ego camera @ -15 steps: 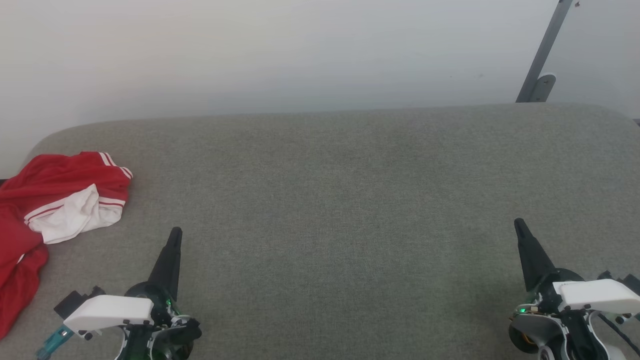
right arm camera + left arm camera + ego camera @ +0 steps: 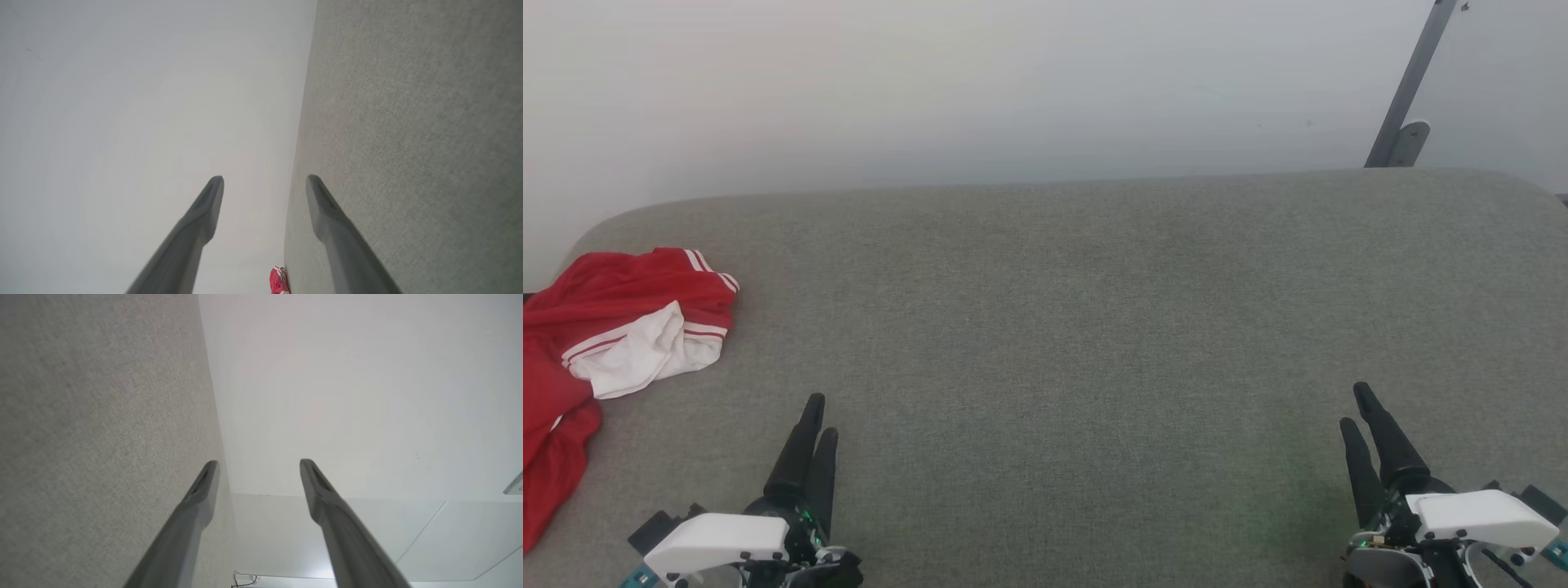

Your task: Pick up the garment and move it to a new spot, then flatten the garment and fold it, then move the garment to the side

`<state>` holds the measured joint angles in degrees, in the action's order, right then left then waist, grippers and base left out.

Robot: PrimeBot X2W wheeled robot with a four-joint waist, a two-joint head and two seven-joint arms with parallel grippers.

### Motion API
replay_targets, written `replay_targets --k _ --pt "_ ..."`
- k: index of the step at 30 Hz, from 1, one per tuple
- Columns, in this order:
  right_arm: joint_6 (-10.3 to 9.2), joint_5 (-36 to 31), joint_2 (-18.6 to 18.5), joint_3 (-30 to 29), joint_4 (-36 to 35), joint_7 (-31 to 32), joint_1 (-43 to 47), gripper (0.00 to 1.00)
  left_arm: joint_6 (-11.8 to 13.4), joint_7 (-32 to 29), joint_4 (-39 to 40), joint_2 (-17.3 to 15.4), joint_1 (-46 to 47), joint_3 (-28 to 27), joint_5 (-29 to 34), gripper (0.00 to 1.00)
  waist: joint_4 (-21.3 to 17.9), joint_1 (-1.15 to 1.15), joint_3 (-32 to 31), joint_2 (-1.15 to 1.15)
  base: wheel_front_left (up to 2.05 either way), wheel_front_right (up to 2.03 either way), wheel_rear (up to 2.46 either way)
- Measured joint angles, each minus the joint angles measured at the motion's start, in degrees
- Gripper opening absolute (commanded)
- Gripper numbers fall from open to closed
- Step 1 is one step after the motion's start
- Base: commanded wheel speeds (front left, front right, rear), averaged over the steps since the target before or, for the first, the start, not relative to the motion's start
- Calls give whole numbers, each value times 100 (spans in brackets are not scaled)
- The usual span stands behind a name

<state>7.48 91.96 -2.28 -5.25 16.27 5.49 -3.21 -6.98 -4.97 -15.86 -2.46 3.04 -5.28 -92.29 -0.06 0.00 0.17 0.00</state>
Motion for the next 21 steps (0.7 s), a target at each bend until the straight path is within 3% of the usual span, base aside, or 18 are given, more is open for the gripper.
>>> replay_targets --k 9,21 --pt "0 -249 -81 181 -68 -199 -63 100 77 214 188 -48 -2 148 135 100 -15 0 -2 0 0 0 0" --pt "0 -1569 -410 463 101 -424 -229 100 472 515 327 -270 -16 337 1368 100 -28 0 1 0 0 0 0"
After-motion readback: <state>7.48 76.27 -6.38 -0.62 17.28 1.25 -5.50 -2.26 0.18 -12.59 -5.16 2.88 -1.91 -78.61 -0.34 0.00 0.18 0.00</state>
